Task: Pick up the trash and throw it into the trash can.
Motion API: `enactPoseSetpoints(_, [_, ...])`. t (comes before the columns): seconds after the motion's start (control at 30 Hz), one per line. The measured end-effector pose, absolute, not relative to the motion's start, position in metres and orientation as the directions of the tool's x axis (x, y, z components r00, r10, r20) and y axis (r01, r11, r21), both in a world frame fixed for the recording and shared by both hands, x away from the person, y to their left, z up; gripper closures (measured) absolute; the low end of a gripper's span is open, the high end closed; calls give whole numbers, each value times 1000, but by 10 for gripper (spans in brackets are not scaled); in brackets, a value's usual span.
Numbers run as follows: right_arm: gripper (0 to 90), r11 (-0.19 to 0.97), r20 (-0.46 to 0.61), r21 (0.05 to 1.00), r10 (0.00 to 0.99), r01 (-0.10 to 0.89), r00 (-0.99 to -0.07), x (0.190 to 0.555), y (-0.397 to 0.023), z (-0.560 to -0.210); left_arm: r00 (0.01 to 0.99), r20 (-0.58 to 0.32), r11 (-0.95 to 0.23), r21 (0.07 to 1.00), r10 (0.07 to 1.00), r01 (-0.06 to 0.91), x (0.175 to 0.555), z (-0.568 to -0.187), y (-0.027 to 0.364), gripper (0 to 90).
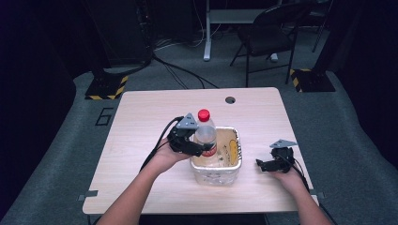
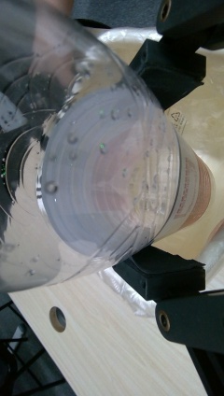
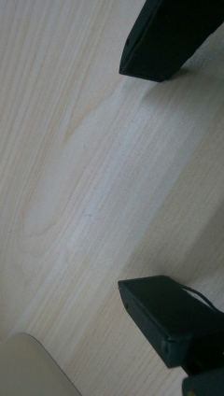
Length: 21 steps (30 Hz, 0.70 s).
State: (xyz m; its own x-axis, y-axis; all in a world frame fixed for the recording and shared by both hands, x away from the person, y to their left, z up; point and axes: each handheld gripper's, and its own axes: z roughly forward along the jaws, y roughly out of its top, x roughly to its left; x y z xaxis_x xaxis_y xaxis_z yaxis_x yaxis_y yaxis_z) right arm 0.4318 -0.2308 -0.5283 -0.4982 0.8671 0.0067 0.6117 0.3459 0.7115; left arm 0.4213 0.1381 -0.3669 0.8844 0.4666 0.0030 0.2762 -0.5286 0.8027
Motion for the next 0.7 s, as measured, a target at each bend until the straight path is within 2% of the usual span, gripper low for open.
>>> enactPoseSetpoints(0.7, [0, 346, 6, 712, 867, 611, -498, 432, -231, -528, 904, 7, -580, 769, 428, 268, 420, -390, 132, 268])
